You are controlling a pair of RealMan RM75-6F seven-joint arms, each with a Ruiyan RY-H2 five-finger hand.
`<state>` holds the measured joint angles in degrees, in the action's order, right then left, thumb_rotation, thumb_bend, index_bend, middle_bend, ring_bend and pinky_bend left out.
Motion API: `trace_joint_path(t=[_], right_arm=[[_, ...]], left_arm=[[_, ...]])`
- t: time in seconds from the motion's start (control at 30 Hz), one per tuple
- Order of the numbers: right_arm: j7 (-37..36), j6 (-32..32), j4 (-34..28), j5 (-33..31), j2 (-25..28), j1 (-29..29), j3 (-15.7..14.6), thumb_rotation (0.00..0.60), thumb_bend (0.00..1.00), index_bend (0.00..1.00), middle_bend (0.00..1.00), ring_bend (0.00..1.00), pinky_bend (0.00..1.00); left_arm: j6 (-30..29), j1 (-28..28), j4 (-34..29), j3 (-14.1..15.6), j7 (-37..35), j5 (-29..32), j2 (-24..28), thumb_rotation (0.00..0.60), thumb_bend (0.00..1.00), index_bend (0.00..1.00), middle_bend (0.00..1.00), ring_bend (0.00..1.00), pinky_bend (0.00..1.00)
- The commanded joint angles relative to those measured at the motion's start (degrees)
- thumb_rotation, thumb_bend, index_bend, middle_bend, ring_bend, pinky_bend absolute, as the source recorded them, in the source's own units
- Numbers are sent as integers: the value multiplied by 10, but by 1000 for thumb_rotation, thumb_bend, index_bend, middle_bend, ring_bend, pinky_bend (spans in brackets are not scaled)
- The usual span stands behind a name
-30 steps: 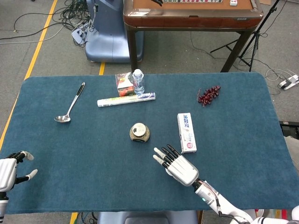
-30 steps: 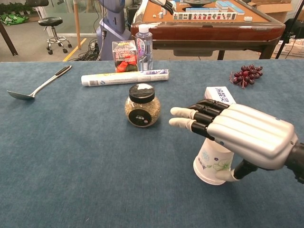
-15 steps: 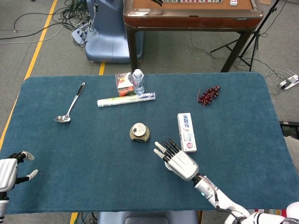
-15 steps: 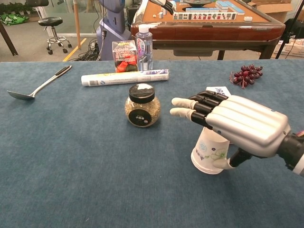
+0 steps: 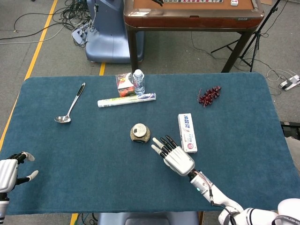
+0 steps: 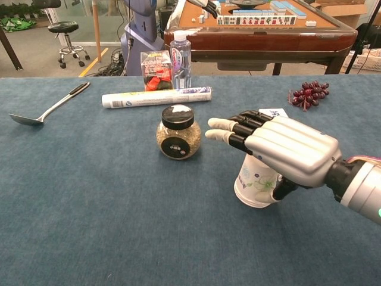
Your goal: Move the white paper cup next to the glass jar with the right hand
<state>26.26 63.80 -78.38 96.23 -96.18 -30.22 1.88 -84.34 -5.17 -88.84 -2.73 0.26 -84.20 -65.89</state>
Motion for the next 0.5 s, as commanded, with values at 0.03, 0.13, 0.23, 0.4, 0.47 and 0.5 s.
trace_joint_path(t=[0.03, 0.13, 0.23, 0.4, 0.47, 0.5], right_arm=[[1, 3, -5, 0, 6, 2, -6, 600, 0, 0, 0, 0, 61], [6, 11, -13, 3, 17, 8, -14, 600, 0, 0, 0, 0, 61], [10, 21, -21, 5, 27, 13, -19, 600, 0, 0, 0, 0, 61], [16, 30, -22, 6, 31, 16, -19, 600, 0, 0, 0, 0, 50], [19, 30, -18, 4, 28, 15, -17, 600, 0, 0, 0, 0, 45], [20, 30, -15, 3, 26, 14, -16, 600, 0, 0, 0, 0, 43]], left_arm=[[-1, 0, 0, 0, -2, 1, 1, 600, 89, 501, 483, 487, 661], [-1, 1, 0, 0, -4, 1, 1, 600, 89, 501, 483, 487, 661], [-1, 0, 0, 0, -3, 0, 1, 600, 89, 501, 483, 487, 661], [1, -1, -1, 0, 2, -1, 0, 600, 90, 501, 483, 487, 662], [1, -1, -1, 0, 2, -1, -1, 600, 89, 501, 483, 487, 662], [1, -1, -1, 0, 2, -1, -1, 600, 89, 501, 483, 487, 662]])
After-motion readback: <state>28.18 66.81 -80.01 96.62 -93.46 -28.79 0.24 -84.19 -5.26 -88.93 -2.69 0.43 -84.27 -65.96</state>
